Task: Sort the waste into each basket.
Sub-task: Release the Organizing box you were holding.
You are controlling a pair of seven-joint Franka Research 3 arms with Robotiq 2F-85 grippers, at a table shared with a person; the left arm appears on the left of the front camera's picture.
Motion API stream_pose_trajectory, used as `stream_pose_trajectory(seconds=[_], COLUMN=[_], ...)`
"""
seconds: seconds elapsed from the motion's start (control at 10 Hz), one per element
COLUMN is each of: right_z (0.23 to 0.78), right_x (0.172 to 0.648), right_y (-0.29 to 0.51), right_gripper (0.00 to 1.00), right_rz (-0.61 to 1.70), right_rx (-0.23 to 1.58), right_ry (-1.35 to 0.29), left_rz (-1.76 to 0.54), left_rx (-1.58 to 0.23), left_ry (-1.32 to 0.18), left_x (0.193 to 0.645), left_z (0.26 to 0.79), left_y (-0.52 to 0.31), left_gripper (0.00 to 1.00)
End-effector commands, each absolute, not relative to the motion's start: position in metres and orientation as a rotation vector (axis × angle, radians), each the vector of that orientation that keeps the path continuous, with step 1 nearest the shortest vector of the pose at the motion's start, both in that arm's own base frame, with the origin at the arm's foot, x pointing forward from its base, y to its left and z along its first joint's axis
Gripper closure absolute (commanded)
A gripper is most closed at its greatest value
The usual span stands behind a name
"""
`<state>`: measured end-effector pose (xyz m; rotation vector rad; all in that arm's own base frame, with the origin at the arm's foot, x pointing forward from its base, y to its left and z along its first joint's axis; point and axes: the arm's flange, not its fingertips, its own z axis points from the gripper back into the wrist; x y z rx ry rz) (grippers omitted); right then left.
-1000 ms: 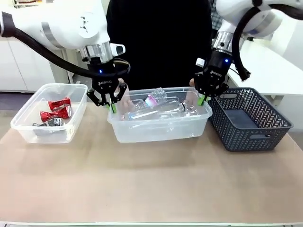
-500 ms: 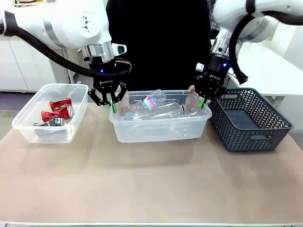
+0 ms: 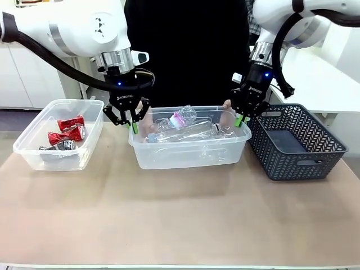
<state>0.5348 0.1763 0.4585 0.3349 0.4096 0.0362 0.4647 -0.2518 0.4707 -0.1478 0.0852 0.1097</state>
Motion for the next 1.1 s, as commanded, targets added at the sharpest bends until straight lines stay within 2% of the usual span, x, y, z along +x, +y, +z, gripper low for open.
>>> stream_pose_trajectory(seconds=[0.0, 0.3, 0.4, 0.5, 0.6, 0.7, 0.8, 0.9, 1.0], right_z=[0.460, 0.460, 0.458, 0.460, 0.461, 0.462, 0.465, 0.468, 0.471], right_x=[0.532, 0.532, 0.535, 0.525, 0.520, 0.519, 0.517, 0.515, 0.512], right_y=[0.179, 0.179, 0.176, 0.172, 0.171, 0.172, 0.173, 0.172, 0.170], right_gripper=[0.92, 0.92, 0.73, 0.40, 0.21, 0.00, 0.00, 0.00, 0.07], right_rz=[0.037, 0.037, 0.036, 0.063, 0.053, 0.072, 0.092, 0.109, 0.123], right_rx=[0.342, 0.342, 0.335, 0.376, 0.388, 0.404, 0.419, 0.434, 0.455], right_ry=[0.397, 0.397, 0.410, 0.333, 0.247, 0.188, 0.139, 0.079, 0.026], left_rz=[0.115, 0.115, 0.110, 0.107, 0.117, 0.119, 0.133, 0.152, 0.168], left_rx=[-0.155, -0.155, -0.148, -0.155, -0.136, -0.135, -0.150, -0.157, -0.163], left_ry=[0.085, 0.085, 0.085, 0.062, 0.050, 0.031, 0.005, -0.023, -0.055], left_x=[0.459, 0.459, 0.465, 0.462, 0.458, 0.453, 0.448, 0.441, 0.436], left_z=[0.471, 0.471, 0.471, 0.474, 0.476, 0.480, 0.484, 0.489, 0.492], left_y=[-0.252, -0.252, -0.252, -0.254, -0.256, -0.255, -0.252, -0.248, -0.245], left_gripper=[0.93, 0.93, 0.45, 0.34, 0.00, 0.00, 0.00, 0.10, 0.00])
